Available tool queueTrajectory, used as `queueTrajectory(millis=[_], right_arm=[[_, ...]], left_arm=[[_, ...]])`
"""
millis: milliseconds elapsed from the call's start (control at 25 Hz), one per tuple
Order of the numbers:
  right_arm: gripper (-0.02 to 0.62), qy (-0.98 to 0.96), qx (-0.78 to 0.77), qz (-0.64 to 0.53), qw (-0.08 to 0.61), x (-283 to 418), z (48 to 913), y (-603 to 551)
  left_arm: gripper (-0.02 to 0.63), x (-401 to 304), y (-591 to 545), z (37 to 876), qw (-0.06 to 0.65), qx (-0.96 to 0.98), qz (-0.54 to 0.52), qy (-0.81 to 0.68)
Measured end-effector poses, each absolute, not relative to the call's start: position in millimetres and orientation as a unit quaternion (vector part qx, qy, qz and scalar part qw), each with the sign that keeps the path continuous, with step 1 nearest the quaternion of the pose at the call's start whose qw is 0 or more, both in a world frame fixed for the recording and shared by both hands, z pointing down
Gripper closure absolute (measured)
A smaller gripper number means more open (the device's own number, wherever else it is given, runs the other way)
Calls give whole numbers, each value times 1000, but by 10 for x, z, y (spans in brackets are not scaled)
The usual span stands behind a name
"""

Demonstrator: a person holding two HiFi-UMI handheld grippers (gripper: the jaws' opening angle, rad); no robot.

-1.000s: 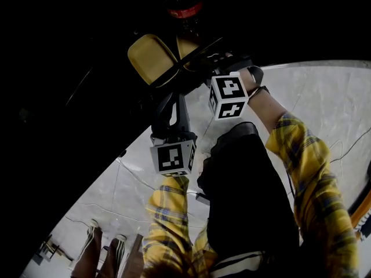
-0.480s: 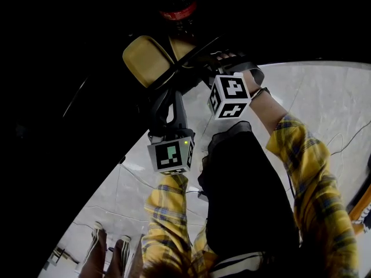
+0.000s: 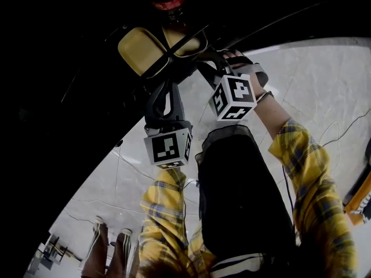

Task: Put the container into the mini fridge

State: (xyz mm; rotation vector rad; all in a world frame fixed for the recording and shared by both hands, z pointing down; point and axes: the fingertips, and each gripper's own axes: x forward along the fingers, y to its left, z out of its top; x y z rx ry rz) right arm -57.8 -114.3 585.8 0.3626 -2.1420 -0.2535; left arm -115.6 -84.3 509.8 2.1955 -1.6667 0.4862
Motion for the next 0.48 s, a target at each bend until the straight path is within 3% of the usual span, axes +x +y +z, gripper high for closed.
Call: queueTrajectory(millis=[480], right_arm=[[548,-867,208,-48,449,-317,5259,-860]], left_arm=[[586,-1093,-632,4747,176,771,212,-574]])
